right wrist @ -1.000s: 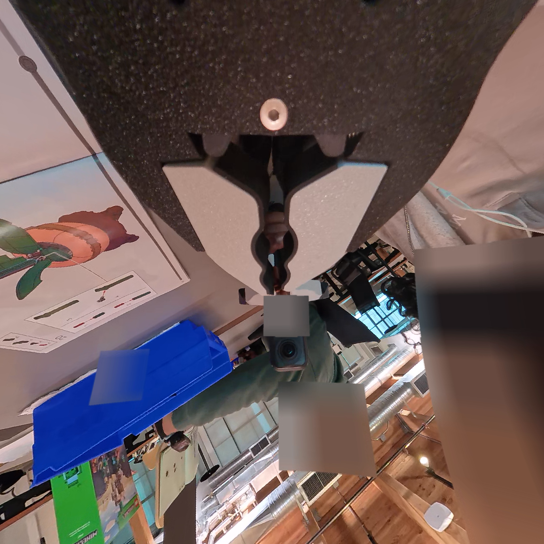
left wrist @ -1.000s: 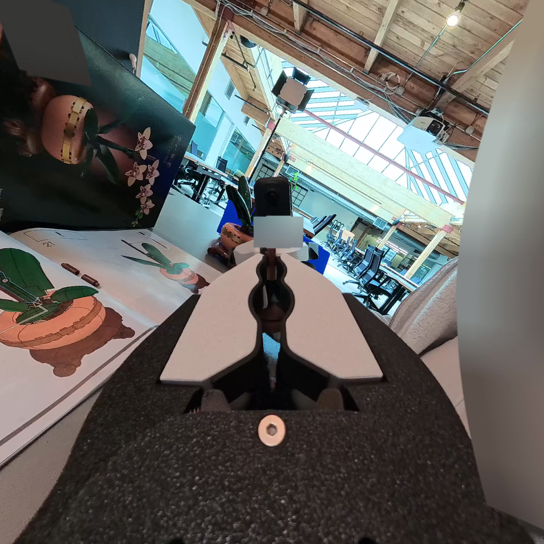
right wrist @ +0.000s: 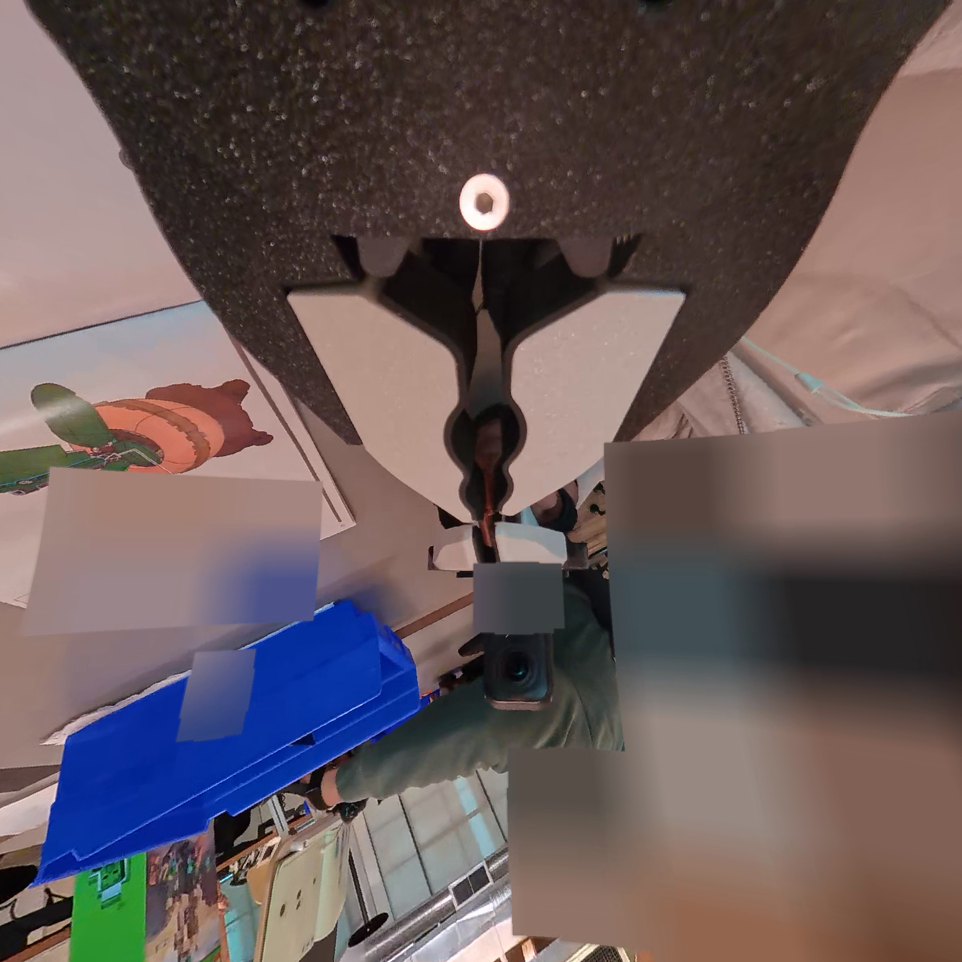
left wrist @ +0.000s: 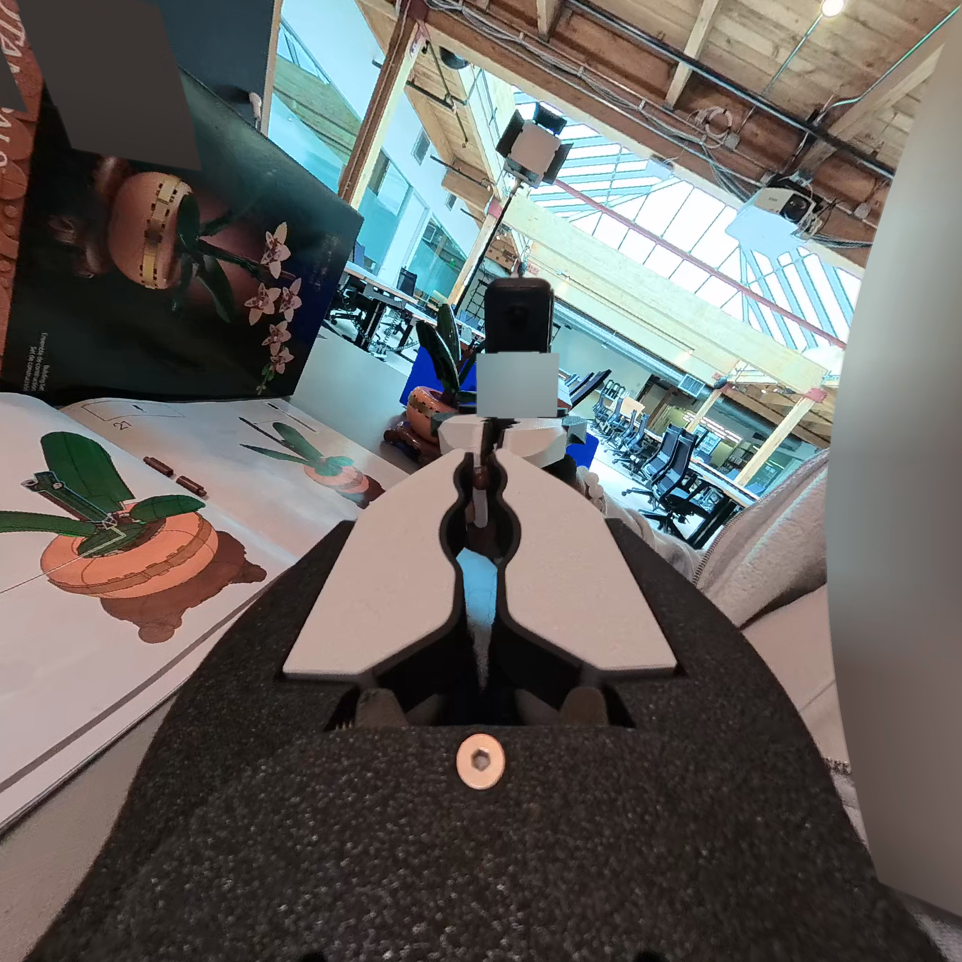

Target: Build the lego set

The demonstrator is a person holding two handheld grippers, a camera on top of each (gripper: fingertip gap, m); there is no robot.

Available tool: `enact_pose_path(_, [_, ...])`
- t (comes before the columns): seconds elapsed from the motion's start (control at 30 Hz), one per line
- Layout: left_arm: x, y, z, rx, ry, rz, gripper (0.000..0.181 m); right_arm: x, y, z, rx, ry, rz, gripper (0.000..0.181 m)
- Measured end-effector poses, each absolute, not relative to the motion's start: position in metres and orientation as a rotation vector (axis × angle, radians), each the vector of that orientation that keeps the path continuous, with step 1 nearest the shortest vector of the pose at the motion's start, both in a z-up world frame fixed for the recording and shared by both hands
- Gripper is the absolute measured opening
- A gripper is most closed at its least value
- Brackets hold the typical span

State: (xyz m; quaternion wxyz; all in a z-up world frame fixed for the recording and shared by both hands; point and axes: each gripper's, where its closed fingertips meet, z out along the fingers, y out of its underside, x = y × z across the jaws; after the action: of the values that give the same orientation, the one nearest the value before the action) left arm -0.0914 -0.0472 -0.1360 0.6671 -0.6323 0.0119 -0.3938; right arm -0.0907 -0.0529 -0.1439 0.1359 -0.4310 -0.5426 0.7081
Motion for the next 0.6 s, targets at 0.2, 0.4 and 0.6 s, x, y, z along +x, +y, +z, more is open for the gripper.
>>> enact_pose_path(0.2, [-0.096,-0.050,-0.128,-1.359,-0.005,-0.925,0.003,-0.093,-0.060,-0.144,-1.251,-1.558,2.077,0.003])
enact_pose_path(0.4, [-0.100,-0.049,-0.128,-1.354,-0.028,-0.917,0.004,-0.095,-0.059,-0.151,-1.281,-1.562,2.051,0.002])
enact_pose_path(0.6, [-0.098,-0.049,-0.130,-1.375,-0.009,-0.896,0.004,-0.096,-0.067,-0.158,-1.284,-1.684,1.944,0.002])
